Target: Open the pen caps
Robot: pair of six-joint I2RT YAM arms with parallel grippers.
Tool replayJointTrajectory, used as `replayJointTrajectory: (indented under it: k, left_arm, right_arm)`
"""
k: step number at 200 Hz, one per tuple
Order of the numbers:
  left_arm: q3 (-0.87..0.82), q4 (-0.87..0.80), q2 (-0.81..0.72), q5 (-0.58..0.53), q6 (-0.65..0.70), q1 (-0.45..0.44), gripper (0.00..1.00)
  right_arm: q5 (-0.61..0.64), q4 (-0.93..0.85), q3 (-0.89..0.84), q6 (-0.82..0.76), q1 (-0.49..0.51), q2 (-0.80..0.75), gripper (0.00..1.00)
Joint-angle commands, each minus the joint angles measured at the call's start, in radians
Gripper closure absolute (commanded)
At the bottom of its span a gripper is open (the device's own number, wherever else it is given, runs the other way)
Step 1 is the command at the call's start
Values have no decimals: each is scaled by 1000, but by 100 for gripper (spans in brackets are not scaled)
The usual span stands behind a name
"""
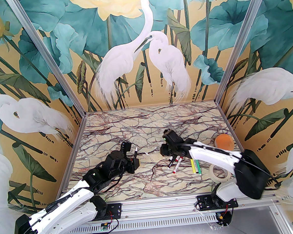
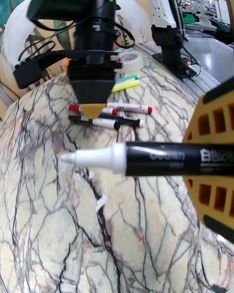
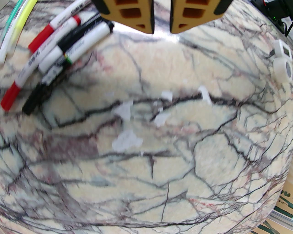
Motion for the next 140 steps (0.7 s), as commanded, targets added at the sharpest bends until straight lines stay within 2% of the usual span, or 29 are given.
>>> replayJointTrajectory:
  k: [1,47,91,140]
  left_arm:
    - [26,-41,5,-40,20,6,100]
    - [43,-28,30,-46,27,8,100]
    - [20,39,71,-11,16,9,100]
    - [28,104,120,24,22,8,100]
  right_arm:
    - [32,-31,96,-76,-24,80,85]
    - [50,-74,199,-124,-89,209,85]
    - [58,-95,229,-144,-158,274,84]
    - [74,-118,262,-160,-188,329,83]
